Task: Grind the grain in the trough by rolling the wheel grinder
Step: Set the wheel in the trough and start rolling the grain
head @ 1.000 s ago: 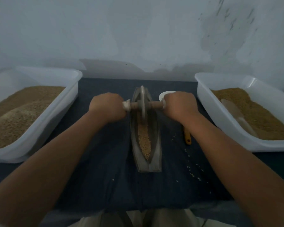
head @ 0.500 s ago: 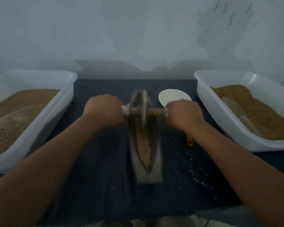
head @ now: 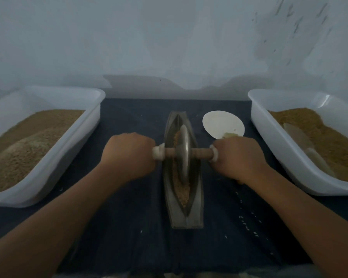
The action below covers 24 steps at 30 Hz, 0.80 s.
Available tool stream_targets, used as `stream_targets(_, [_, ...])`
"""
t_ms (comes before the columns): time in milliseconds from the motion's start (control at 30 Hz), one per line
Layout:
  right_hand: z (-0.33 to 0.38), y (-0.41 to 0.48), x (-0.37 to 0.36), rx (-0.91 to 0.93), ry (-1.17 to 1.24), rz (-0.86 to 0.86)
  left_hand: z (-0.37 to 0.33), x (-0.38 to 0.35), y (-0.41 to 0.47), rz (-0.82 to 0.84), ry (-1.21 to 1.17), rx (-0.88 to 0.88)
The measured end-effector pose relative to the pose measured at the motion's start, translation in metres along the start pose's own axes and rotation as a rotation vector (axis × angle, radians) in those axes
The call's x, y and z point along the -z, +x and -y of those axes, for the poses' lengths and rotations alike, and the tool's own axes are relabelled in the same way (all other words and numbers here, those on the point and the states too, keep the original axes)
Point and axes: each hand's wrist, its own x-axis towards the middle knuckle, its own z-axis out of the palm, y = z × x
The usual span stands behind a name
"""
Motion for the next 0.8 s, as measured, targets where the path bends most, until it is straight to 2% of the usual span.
stream_targets(100, [0.004,0.046,0.003,-0.061,-0.019,-0.061,0.006,-0.006,0.046,0.126,-0.108,0.122])
stream_targets(267, [0.003,0.061,0.019,-0.05,0.004,0.064,0.006,-0.001,0.048,0.191,-0.186,0.142])
stream_targets(333, [-0.001,0.033,0.019,0.009,0.019,0.083,0.007,-0.004,0.017,0.151,-0.156,0.077])
stream_targets(467, [-0.003,-0.013,0.02,0.076,0.093,0.147,0.008,-0.009,-0.025,-0.039,-0.068,-0.022])
stream_targets(567, [0.003,0.012,0.016,0.023,0.027,0.115,0.006,-0.011,0.005,0.089,-0.126,0.06])
stream_targets(667, [0.007,0.05,0.013,-0.101,-0.001,-0.005,0.005,-0.004,0.052,0.102,-0.093,0.119])
stream_targets(800, [0.004,0.058,0.01,-0.131,0.012,0.1,0.003,0.009,0.057,0.18,-0.083,0.088])
